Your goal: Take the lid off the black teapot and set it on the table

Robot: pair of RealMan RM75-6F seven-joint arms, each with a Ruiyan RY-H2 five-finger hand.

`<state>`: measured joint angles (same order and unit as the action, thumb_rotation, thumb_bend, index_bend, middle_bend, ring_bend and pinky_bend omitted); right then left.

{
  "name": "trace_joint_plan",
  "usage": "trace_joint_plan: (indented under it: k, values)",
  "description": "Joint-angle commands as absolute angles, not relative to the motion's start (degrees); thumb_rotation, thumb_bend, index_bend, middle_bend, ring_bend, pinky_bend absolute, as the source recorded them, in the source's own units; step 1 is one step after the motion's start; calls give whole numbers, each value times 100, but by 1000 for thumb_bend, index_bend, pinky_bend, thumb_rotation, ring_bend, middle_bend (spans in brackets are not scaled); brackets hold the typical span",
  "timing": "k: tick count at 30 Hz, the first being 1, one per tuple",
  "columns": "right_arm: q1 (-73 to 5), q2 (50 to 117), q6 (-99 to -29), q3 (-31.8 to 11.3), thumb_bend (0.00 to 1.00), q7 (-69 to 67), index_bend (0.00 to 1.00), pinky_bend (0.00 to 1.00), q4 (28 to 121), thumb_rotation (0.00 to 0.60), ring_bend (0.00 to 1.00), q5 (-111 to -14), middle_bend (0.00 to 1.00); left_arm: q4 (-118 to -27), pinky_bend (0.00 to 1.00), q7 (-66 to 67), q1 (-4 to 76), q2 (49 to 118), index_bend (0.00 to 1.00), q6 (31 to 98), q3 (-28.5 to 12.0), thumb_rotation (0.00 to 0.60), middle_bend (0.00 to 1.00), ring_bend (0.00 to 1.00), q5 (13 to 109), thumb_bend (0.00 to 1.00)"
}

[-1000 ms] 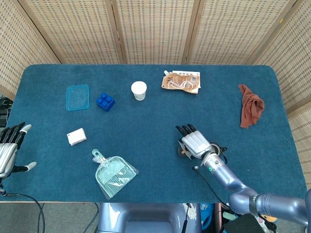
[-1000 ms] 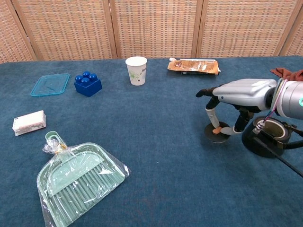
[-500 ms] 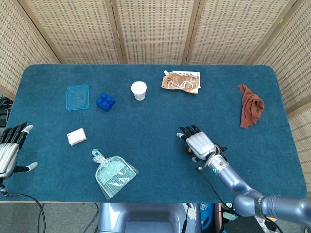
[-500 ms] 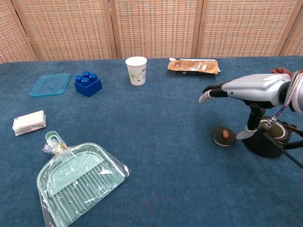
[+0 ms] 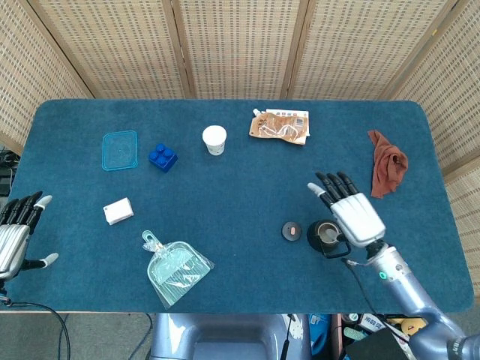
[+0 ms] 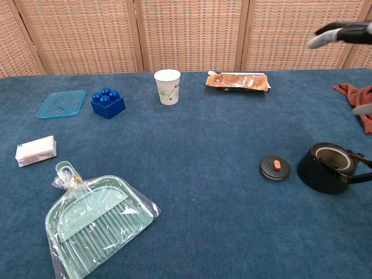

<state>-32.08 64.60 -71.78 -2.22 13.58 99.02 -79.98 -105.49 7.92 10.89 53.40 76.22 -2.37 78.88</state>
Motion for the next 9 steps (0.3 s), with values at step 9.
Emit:
trace_joint_plan:
  k: [9]
  values:
    - [-1583, 6885, -9058, 200, 0, 403, 0, 0, 8231, 600, 0, -8770, 0, -10462, 0, 748, 993, 5416, 0, 7741, -139, 600, 0, 0, 8107, 123]
